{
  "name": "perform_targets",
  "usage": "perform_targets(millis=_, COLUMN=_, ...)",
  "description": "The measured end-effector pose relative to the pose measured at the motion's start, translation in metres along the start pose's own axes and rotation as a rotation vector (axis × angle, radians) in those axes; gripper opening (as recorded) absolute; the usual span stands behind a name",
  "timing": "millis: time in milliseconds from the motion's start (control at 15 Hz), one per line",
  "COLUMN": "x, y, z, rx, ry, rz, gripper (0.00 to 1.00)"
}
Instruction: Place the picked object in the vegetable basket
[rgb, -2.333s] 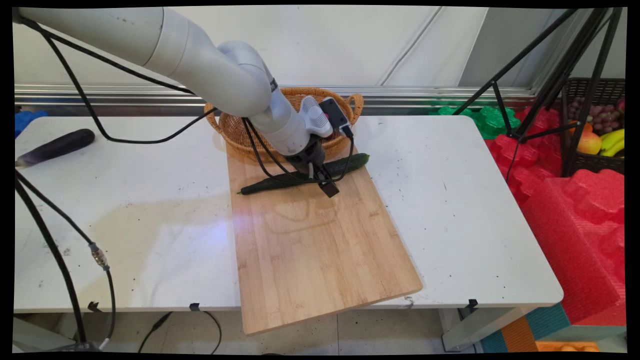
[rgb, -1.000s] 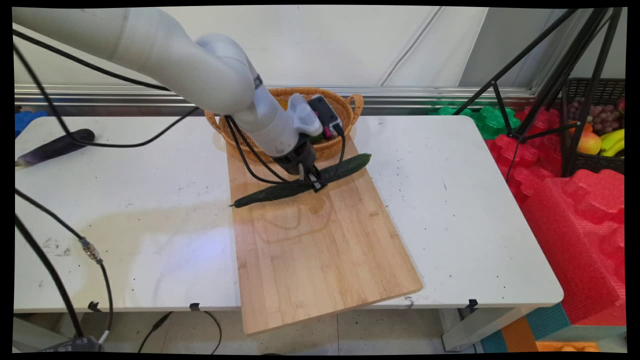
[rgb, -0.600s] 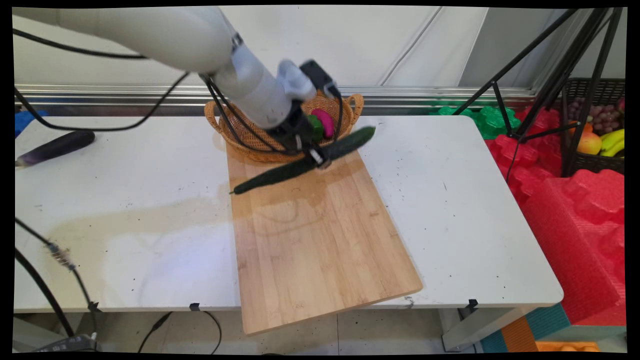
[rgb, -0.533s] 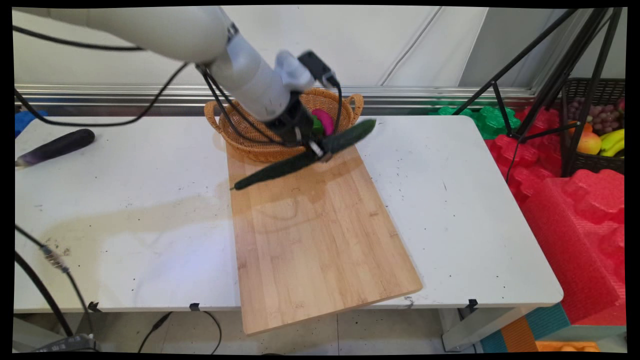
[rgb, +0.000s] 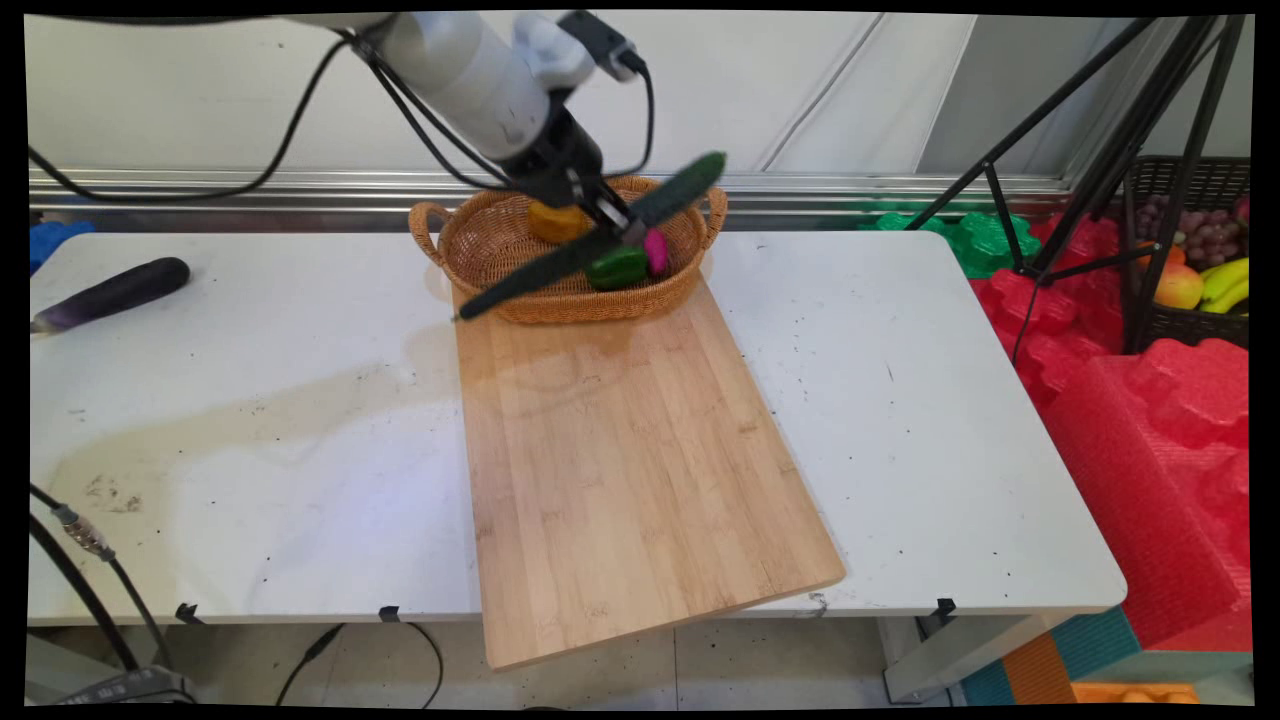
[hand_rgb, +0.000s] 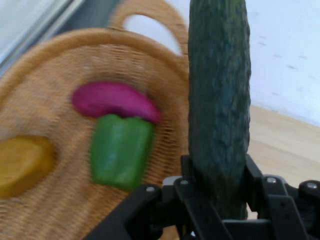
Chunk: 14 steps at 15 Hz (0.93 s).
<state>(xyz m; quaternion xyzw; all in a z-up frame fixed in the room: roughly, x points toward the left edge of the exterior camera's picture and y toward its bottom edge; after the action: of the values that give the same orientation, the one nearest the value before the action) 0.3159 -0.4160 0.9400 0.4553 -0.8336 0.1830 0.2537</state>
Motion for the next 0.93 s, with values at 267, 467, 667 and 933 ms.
perform_targets(millis=267, x=0.007, y=-0.035, z=0.006, rx=0.057, ry=0.006, rz=-0.039, gripper=0.0)
perform_targets(millis=467, x=0.01, y=-0.057, z=0.021, rx=0.092, ry=-0.007, rz=-0.059, gripper=0.0)
perform_targets(millis=667, x=0.012, y=-0.079, z=0.05, rx=0.111, ry=-0.033, rz=-0.073, gripper=0.0)
perform_targets(millis=933, x=0.015, y=-0.096, z=0.079, rx=0.116, ry=-0.048, rz=-0.085, gripper=0.0)
